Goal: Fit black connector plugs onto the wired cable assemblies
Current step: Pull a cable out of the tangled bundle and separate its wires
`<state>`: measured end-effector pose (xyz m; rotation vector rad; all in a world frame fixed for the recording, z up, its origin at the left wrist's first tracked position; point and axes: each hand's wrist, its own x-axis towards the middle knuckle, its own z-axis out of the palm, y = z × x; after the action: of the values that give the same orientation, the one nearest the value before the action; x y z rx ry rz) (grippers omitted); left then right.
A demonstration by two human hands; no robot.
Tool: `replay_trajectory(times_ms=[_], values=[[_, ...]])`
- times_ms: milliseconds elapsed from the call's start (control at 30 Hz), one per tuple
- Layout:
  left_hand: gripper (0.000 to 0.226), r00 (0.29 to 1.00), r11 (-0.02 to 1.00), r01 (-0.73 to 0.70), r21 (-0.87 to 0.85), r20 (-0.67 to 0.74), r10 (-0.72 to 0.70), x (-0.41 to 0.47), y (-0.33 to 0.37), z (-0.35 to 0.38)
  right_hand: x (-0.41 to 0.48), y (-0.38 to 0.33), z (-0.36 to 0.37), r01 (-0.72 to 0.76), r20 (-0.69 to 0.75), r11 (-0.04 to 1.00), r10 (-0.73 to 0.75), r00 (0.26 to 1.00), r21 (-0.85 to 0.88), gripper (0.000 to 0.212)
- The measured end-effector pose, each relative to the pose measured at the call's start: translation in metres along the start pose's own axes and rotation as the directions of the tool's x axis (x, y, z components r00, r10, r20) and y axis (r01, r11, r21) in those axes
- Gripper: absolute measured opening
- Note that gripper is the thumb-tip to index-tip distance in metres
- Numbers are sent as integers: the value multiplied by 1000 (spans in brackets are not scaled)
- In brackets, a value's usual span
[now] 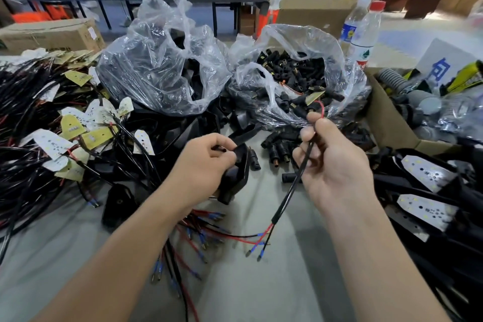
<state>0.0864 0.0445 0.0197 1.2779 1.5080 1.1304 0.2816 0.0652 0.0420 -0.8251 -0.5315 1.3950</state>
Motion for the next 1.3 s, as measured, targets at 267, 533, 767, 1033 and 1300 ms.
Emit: replay_trajectory(times_ms=[267,533,767,1033,1300], values=[[27,985,987,-62,145,171,37,0,-13,9,8,16,-8,77,122,838,-12,992,-540,15],[36,977,967,-38,252,-192,88,-1,-20,12,-5,9,-26,52,370,488,584,723,-872,31],[36,961,947,-80,312,-230,157,-9,-15,15,-10,7,-15,-52,495,713,536,683,-700,26],[42,962,869,-123,479,-157,222,-17,-13,17,-28,31,7,-117,540,763,547,640,-636,25],[26,928,756,-144,638,-179,327,-13,-18,16,-29,36,23,243,441,794,35,897,-558,29]])
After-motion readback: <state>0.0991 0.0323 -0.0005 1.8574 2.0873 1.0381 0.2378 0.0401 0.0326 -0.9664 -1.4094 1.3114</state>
